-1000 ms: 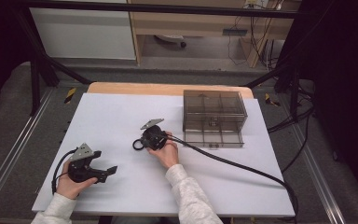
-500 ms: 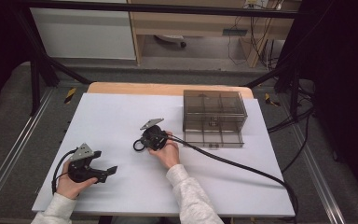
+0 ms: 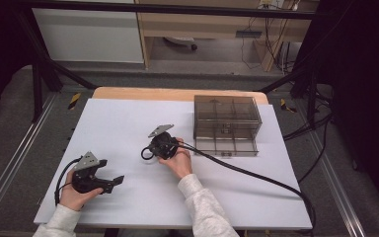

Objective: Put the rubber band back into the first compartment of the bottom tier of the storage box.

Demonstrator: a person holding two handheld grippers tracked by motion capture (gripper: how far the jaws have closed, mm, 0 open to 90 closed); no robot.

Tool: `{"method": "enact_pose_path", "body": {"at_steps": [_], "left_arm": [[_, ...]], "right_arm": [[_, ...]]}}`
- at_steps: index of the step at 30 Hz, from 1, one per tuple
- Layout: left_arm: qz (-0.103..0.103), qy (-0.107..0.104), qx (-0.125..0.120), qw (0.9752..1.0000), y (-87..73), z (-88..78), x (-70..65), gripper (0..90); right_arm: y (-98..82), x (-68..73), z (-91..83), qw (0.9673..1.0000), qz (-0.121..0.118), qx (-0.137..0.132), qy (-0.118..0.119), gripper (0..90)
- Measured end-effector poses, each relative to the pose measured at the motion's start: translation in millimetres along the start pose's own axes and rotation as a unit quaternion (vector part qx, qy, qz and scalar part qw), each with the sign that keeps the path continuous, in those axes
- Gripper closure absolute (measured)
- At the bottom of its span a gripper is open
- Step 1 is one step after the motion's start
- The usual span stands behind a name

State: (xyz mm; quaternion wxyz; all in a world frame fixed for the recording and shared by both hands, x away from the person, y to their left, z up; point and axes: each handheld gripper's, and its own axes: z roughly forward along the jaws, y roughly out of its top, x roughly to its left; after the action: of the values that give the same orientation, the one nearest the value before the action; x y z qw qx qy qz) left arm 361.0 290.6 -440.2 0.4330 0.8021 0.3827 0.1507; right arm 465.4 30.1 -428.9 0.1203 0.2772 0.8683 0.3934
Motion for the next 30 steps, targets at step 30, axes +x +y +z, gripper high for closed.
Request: {"method": "enact_pose_path", "body": {"at_steps": [30], "left_arm": [[0.001,0.001,0.001,1.0000,0.0,0.5,-0.8,4.2]], "right_arm": [[-1.4,2.3,-36.6,0.9997,-0.020,-0.001,-0.017,87.9]]}}
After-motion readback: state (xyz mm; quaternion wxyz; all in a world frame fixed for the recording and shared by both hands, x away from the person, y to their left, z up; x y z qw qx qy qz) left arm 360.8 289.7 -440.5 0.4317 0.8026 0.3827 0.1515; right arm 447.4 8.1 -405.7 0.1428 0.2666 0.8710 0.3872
